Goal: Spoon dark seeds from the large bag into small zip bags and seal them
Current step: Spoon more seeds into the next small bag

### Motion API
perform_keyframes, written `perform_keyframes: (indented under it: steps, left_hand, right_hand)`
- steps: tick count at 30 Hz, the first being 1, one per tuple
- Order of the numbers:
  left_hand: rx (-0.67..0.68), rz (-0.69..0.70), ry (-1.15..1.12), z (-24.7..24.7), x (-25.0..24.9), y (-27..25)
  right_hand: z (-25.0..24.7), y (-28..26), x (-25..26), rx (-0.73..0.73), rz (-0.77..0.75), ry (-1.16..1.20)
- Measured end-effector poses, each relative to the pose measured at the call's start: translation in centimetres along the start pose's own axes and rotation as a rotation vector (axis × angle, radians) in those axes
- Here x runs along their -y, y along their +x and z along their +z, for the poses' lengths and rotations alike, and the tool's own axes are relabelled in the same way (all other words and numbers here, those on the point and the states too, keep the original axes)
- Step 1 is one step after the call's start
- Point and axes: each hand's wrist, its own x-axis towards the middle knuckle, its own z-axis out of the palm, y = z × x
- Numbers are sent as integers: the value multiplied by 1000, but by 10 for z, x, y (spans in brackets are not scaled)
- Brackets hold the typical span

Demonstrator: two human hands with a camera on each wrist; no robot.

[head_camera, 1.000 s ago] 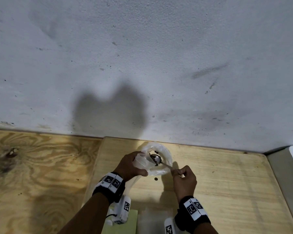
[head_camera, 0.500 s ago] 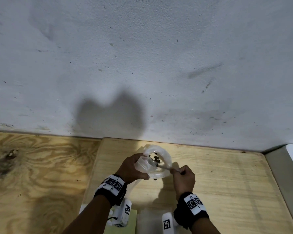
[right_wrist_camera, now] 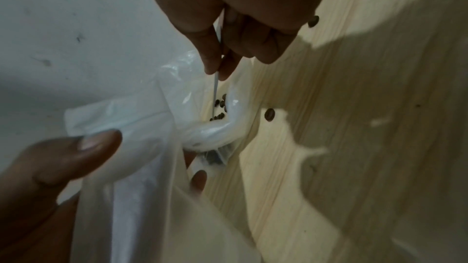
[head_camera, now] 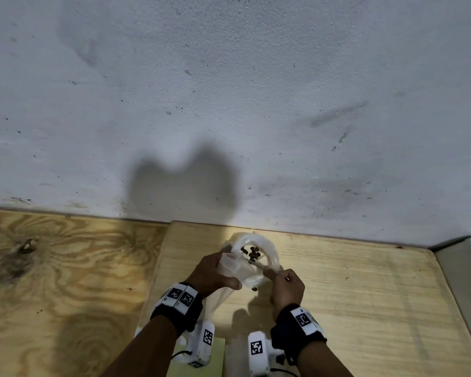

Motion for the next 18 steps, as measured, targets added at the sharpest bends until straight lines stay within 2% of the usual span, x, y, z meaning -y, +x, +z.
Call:
perform_keyframes:
  steps: [8, 18]
  left_hand:
    - [-49, -7, -72, -6, 2, -1]
    - [-119, 31, 33, 6, 5, -4]
  right_hand:
    - [-25, 10, 15, -17, -30, -6]
    - [-70, -11, 51, -3, -234, 32]
